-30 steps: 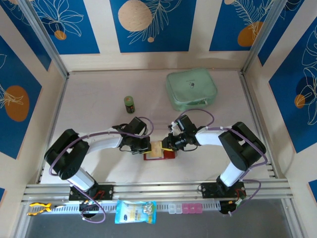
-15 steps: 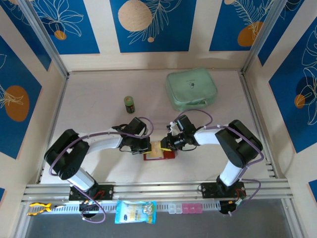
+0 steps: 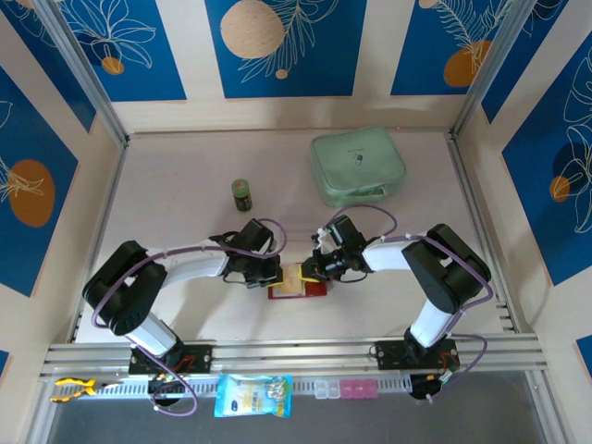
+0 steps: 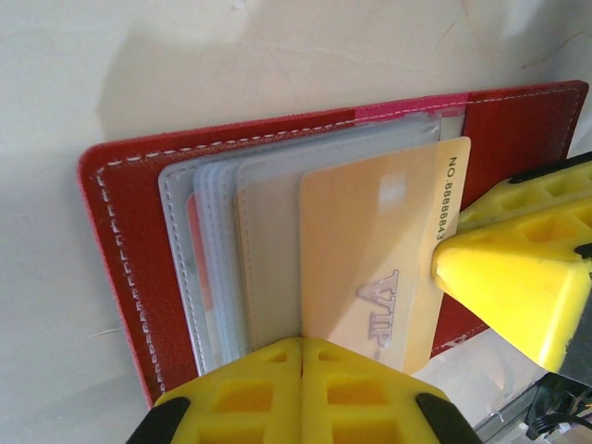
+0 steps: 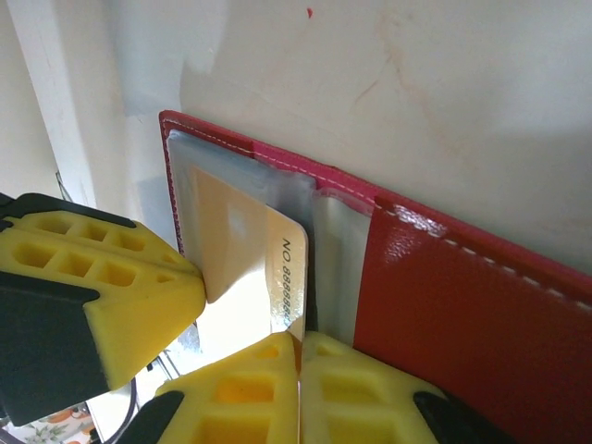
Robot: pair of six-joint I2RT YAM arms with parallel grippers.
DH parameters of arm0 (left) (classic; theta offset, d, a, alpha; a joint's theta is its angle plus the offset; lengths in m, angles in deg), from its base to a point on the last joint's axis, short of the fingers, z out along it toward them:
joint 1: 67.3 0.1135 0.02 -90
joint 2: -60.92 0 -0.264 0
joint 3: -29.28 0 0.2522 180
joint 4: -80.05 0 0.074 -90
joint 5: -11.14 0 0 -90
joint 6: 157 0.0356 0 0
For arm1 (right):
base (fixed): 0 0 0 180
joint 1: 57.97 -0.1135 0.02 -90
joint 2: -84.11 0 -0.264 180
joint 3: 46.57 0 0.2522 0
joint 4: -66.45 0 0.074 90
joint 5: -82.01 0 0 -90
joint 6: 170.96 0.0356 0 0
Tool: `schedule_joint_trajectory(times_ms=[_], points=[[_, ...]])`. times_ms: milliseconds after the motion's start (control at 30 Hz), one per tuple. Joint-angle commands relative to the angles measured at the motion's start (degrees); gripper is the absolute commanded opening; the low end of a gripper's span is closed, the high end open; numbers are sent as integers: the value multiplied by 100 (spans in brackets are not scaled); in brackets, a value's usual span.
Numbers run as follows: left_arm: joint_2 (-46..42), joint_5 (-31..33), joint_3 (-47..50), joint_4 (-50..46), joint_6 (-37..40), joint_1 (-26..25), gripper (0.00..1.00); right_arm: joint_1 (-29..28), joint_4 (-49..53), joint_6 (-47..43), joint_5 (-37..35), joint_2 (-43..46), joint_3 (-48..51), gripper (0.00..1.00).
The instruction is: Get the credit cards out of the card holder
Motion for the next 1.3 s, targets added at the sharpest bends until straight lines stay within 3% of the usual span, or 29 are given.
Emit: schedule_joint_trajectory(times_ms=[0, 500, 900, 1067, 1267], points=[[161, 120, 149, -105, -6, -58, 2, 32, 238, -53, -28, 185, 140, 5], [-132, 145, 81, -41, -104, -54, 3, 374, 1617, -1000, -399, 1430, 113, 0], [-727, 317, 240, 242, -116, 11, 7, 413, 3749, -3556, -1086, 1821, -1373, 0], [-1085, 475, 454, 210, -137, 138, 7, 539, 4407, -5101, -1120, 1469, -2332, 0], [-1674, 658, 877, 257, -137, 423, 9, 319, 5288, -6838, -1975, 711, -3643, 0]])
